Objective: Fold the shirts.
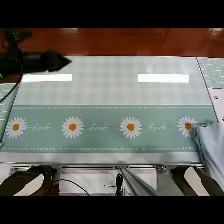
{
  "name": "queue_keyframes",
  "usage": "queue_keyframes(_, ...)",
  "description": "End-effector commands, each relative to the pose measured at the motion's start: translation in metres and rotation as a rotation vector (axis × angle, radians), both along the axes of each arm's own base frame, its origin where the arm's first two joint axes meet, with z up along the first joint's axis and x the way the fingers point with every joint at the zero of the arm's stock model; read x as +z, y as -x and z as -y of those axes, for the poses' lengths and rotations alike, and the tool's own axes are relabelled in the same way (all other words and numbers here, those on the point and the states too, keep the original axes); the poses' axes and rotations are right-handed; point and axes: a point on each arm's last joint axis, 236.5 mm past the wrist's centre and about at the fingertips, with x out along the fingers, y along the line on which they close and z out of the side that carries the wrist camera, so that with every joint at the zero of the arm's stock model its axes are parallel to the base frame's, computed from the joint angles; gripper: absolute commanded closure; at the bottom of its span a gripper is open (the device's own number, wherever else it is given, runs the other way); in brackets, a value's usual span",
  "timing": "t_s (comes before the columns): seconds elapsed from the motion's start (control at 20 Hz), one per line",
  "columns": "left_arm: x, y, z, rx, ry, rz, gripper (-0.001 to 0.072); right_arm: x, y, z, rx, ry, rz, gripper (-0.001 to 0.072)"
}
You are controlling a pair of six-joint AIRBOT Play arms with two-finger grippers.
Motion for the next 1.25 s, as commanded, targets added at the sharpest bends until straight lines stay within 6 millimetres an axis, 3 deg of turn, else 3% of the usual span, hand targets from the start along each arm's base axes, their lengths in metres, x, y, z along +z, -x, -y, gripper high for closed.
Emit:
queue_keyframes(0.0, 0.004, -0.008, 0.028, -0.106, -0.132, -0.002, 0.0688, -0.049, -0.038, -0.094, 0.298, 0.250, -0.113, 0.0682)
queue_keyframes(0.1, -0.058, -0.007, 0.006, -0.030, -0.284, -0.129, 0.0688, -0.110, -0.026, -0.088, 0.267, 0.466, -0.312, 0.0682)
queue_keyframes(0.2, -0.130, 0.004, -0.030, 0.049, -0.417, -0.286, 0.0687, -0.163, -0.010, -0.099, 0.343, 0.539, -0.444, 0.0682)
queue_keyframes(0.25, -0.157, 0.010, -0.048, 0.086, -0.454, -0.348, 0.0687, -0.180, -0.005, -0.102, 0.363, 0.538, -0.490, 0.0682)
queue_keyframes(0.3, -0.170, 0.015, -0.058, 0.105, -0.456, -0.388, 0.0687, -0.191, -0.003, -0.105, 0.375, 0.529, -0.523, 0.0682)
queue_keyframes(0.45, -0.177, 0.013, -0.078, 0.149, -0.452, -0.417, 0.0686, -0.204, -0.003, -0.116, 0.401, 0.490, -0.548, 0.0682)
queue_keyframes(0.55, -0.181, 0.024, -0.083, 0.135, -0.466, -0.466, 0.0686, -0.206, -0.003, -0.116, 0.401, 0.488, -0.554, 0.0682)
queue_keyframes(1.2, -0.182, 0.028, -0.084, 0.129, -0.469, -0.484, 0.0686, -0.205, -0.003, -0.114, 0.400, 0.494, -0.551, 0.0681)
